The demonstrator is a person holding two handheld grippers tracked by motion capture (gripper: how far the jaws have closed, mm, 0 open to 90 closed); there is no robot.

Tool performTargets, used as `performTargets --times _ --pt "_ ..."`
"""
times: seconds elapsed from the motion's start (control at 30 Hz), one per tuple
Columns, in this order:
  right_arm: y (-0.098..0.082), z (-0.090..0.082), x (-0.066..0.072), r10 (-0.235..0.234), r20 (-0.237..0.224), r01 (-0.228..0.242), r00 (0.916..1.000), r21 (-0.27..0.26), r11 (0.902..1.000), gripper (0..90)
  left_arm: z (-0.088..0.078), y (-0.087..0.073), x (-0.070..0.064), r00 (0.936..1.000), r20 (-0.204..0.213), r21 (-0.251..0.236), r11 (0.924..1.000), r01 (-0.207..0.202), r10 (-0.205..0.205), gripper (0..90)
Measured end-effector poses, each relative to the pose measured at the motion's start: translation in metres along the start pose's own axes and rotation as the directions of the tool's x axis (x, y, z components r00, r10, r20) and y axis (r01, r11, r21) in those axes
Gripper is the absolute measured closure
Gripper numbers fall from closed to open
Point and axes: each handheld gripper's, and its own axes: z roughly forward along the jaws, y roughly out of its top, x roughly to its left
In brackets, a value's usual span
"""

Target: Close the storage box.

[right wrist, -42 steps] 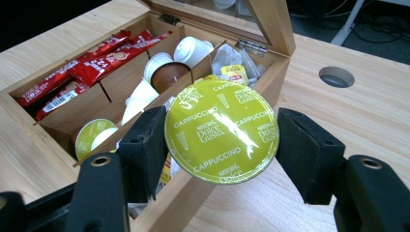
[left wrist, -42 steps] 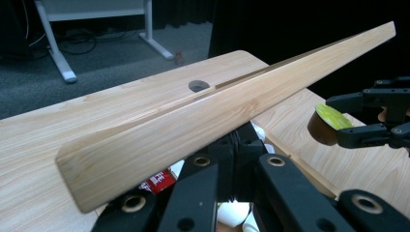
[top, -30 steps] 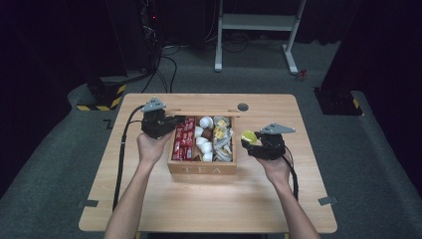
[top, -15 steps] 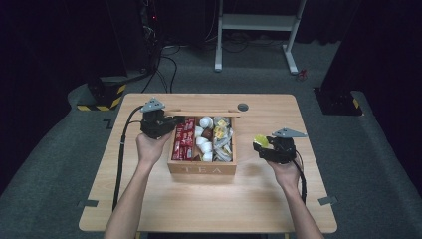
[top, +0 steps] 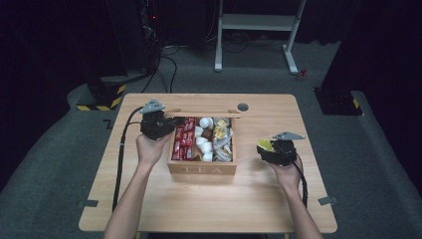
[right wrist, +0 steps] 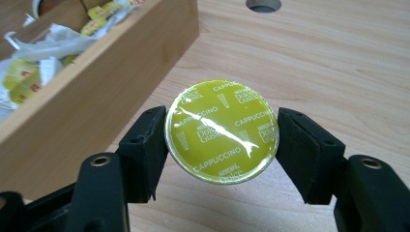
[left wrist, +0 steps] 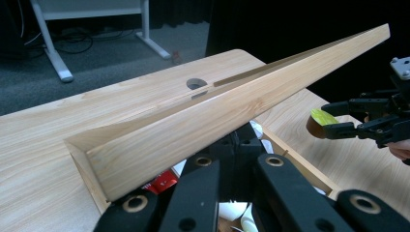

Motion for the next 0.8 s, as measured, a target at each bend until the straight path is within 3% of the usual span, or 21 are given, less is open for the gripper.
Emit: performTargets --times 0.4,0.8 --pt "-0.010 0.017 -0.007 0.003 0.038 -0.005 0.9993 0.051 0.9987 37.4 0.000 0.000 0.000 1.0000 0.000 -0.003 1.0000 0.002 -0.002 90.0" --pt "-0.012 0.021 -0.010 0.016 0.050 -0.019 0.9986 0.056 0.9982 37.1 0.001 -0.001 0.000 1.0000 0.004 -0.003 1.0000 0.004 -0.004 90.0"
